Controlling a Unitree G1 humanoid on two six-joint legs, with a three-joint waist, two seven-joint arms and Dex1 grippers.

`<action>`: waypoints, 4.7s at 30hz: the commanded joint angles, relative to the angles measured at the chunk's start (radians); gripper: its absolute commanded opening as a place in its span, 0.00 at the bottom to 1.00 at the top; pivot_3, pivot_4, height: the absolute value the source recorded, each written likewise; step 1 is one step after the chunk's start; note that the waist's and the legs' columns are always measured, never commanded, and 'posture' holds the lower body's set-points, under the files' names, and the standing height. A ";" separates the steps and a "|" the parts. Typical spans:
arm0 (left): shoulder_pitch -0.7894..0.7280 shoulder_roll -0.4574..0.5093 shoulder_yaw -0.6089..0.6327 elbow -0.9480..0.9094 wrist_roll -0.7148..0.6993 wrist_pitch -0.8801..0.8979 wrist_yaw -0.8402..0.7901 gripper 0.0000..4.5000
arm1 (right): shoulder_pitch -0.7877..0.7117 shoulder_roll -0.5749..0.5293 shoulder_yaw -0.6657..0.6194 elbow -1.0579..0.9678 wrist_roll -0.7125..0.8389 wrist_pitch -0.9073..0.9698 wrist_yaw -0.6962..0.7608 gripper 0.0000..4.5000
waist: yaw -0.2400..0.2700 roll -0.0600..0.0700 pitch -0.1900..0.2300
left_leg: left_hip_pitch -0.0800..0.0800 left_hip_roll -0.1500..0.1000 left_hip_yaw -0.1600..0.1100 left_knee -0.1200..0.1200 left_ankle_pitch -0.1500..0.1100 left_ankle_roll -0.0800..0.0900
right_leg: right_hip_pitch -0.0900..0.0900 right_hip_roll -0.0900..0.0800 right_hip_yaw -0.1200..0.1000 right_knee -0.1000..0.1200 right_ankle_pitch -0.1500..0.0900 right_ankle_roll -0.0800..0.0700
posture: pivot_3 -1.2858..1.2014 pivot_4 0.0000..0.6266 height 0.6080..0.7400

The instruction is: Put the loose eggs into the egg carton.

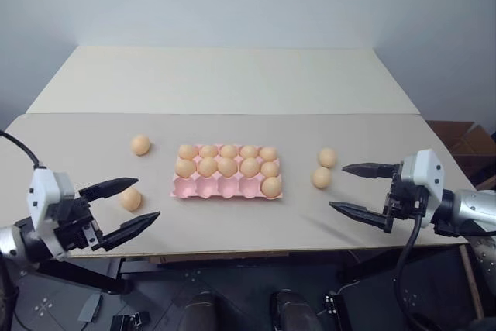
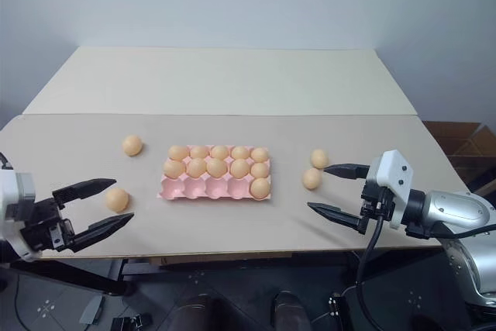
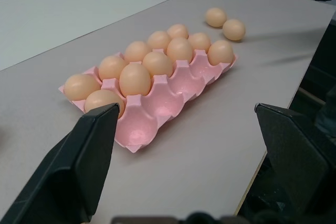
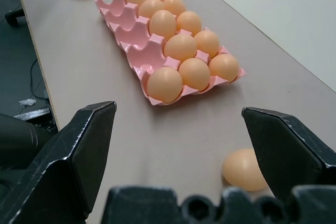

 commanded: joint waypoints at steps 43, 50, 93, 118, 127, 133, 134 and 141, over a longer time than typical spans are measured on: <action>-0.097 0.068 -0.031 0.032 -0.028 0.018 -0.101 1.00 | -0.281 0.323 0.299 -0.013 -0.324 0.552 -0.658 0.56 | -0.023 0.001 0.000 | -0.003 0.000 0.000 0.000 0.000 0.001 | -0.004 0.001 0.000 0.001 0.005 -0.004 | 0.52 0.24 1.00; -0.087 0.066 -0.020 0.025 -0.028 0.016 -0.095 1.00 | -0.316 0.328 0.293 -0.020 -0.325 0.585 -0.672 0.91 | -0.025 0.001 0.000 | -0.003 0.000 0.000 0.000 0.000 0.001 | -0.004 0.001 0.000 0.001 0.003 -0.003 | 0.52 0.24 1.00; -0.069 0.084 0.021 0.059 -0.028 0.023 -0.107 1.00 | -0.497 0.487 0.483 -0.122 -0.300 0.589 -0.629 0.45 | -0.030 0.002 0.001 | -0.003 0.002 -0.001 -0.001 0.000 0.000 | -0.005 0.003 -0.001 0.003 0.005 -0.003 | 0.52 0.24 1.00; -0.072 0.096 0.039 0.123 -0.011 0.012 -0.150 1.00 | -0.381 0.279 0.207 -0.248 -0.164 0.596 -0.430 0.99 | -0.018 0.001 0.000 | -0.008 0.000 0.000 -0.002 0.000 0.000 | -0.009 0.000 -0.002 0.001 0.006 -0.002 | 0.52 0.24 1.00; -0.053 0.105 0.076 0.217 0.025 -0.004 -0.210 1.00 | -0.028 0.082 -0.060 -0.061 -0.160 0.180 -0.129 0.99 | -0.024 0.001 0.000 | -0.004 0.000 0.000 -0.002 0.000 0.001 | -0.006 0.001 -0.001 0.002 0.001 0.000 | 0.52 0.24 1.00; -0.051 0.095 0.078 0.210 0.019 0.000 -0.205 1.00 | 0.012 0.070 -0.057 -0.019 -0.168 0.109 -0.122 0.99 | -0.026 0.001 0.001 | 0.000 0.001 0.001 -0.001 0.000 0.001 | -0.004 0.001 0.001 0.002 0.000 -0.001 | 0.52 0.24 1.00; -0.056 0.094 0.076 0.208 0.016 0.001 -0.203 1.00 | -0.001 0.073 -0.045 -0.015 -0.173 0.112 -0.136 0.99 | -0.025 0.001 0.001 | 0.000 0.001 0.001 -0.001 0.000 0.001 | -0.003 0.001 0.001 0.002 0.000 -0.001 | 0.52 0.24 1.00; -0.170 0.090 0.024 0.178 -0.026 0.018 -0.162 1.00 | -0.280 0.186 0.195 0.207 -0.350 0.206 -0.394 0.99 | -0.024 0.001 0.000 | 0.001 0.001 0.002 -0.001 0.000 0.000 | -0.003 0.001 0.001 0.002 0.001 -0.003 | 0.52 0.24 1.00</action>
